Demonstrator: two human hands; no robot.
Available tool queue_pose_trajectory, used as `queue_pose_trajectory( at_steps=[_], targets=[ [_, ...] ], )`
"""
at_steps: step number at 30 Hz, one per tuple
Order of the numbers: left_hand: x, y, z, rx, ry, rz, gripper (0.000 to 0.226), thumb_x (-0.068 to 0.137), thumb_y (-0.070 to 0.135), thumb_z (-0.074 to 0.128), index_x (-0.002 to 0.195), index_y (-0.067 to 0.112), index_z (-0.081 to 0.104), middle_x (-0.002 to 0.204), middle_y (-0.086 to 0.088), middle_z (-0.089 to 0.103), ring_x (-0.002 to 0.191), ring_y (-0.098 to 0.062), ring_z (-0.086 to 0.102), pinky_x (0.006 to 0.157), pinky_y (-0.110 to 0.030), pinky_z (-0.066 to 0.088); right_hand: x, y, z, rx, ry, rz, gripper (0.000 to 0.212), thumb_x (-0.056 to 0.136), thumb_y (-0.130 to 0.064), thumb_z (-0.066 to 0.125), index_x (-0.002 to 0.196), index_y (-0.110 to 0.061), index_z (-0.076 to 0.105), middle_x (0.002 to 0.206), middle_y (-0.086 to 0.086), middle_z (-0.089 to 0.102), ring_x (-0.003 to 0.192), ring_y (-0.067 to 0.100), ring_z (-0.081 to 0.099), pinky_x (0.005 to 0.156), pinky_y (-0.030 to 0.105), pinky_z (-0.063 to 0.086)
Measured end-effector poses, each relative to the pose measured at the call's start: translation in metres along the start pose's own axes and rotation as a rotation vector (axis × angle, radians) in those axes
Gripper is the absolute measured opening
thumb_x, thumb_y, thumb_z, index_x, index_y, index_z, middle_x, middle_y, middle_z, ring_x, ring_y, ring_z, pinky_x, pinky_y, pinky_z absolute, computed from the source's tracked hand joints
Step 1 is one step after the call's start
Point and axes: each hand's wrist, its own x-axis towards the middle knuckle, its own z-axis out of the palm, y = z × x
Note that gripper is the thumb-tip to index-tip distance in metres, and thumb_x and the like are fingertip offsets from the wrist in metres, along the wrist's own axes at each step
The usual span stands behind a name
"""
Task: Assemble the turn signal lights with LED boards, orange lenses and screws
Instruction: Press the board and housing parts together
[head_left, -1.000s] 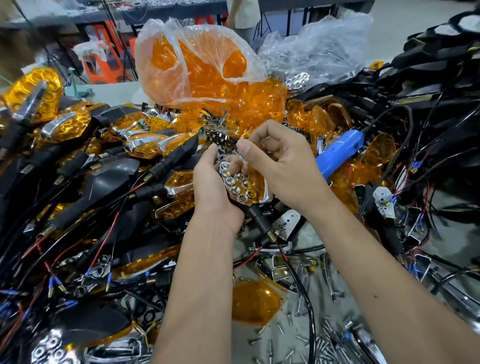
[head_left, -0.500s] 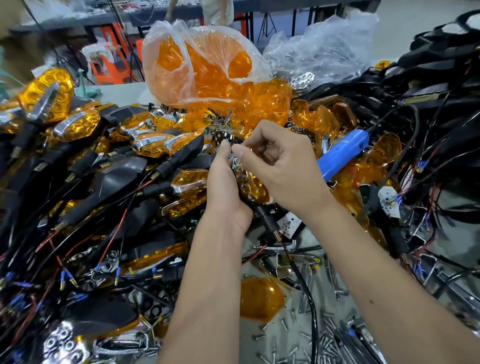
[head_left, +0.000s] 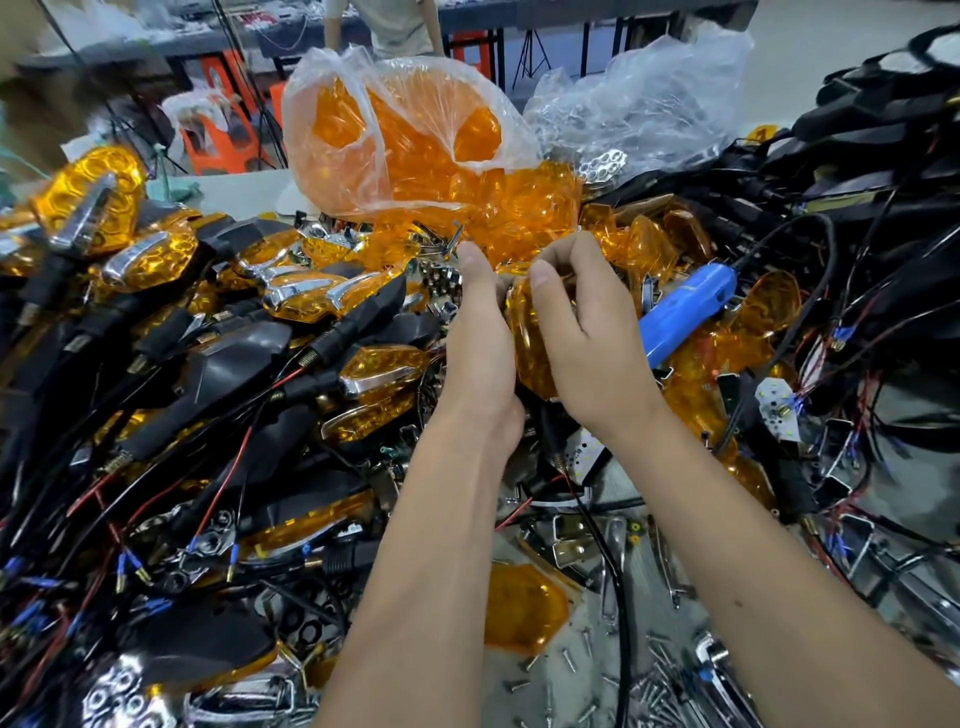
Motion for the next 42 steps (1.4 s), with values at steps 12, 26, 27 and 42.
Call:
queue_pose_trajectory(
  at_steps=[12, 26, 27, 42],
  targets=[
    [-0.002, -0.002, 0.001, -0.053, -0.06, 0.257, 0.073, 0.104, 0.07, 0.017, 0.079, 0.012, 0.054, 0.074, -0.003, 0.067, 0.073, -0.018, 0.068, 0.061, -0.032, 0.057, 0.0, 0.006, 0.001, 0.052, -0.028, 0.166, 0.037, 0.102, -0.052, 0.047, 0.104, -0.015, 0.044, 0.072, -0.011, 0.043, 0.059, 0.003, 0.044, 0.058, 0.026, 0.037],
    [0.007, 0.0, -0.007, -0.047, 0.206, 0.402, 0.02, 0.104, 0.01, 0.043, 0.087, 0.014, 0.053, 0.079, -0.003, 0.059, 0.081, -0.021, 0.052, 0.081, -0.041, 0.044, 0.001, -0.002, -0.002, 0.357, -0.444, 0.558, 0.054, 0.089, -0.075, 0.056, 0.103, -0.025, 0.069, 0.071, -0.022, 0.067, 0.059, -0.004, 0.061, 0.057, 0.018, 0.046],
    [0.007, 0.0, -0.007, -0.054, 0.194, 0.416, 0.02, 0.103, 0.009, 0.042, 0.087, 0.014, 0.053, 0.078, -0.003, 0.059, 0.081, -0.021, 0.053, 0.08, -0.041, 0.045, 0.0, -0.002, -0.002, 0.416, -0.483, 0.583, 0.052, 0.088, -0.076, 0.056, 0.093, -0.027, 0.072, 0.072, -0.018, 0.069, 0.059, 0.001, 0.062, 0.054, 0.02, 0.046],
    [0.016, -0.001, -0.027, 0.102, 0.319, 0.313, 0.076, 0.109, 0.057, 0.029, 0.048, 0.023, 0.058, 0.064, -0.002, 0.06, 0.068, -0.021, 0.059, 0.081, -0.042, 0.05, 0.007, -0.004, -0.025, -0.195, -0.413, 0.047, 0.044, 0.074, -0.074, 0.068, 0.088, -0.033, 0.065, 0.072, -0.011, 0.061, 0.069, 0.012, 0.057, 0.067, 0.046, 0.051]
  ],
)
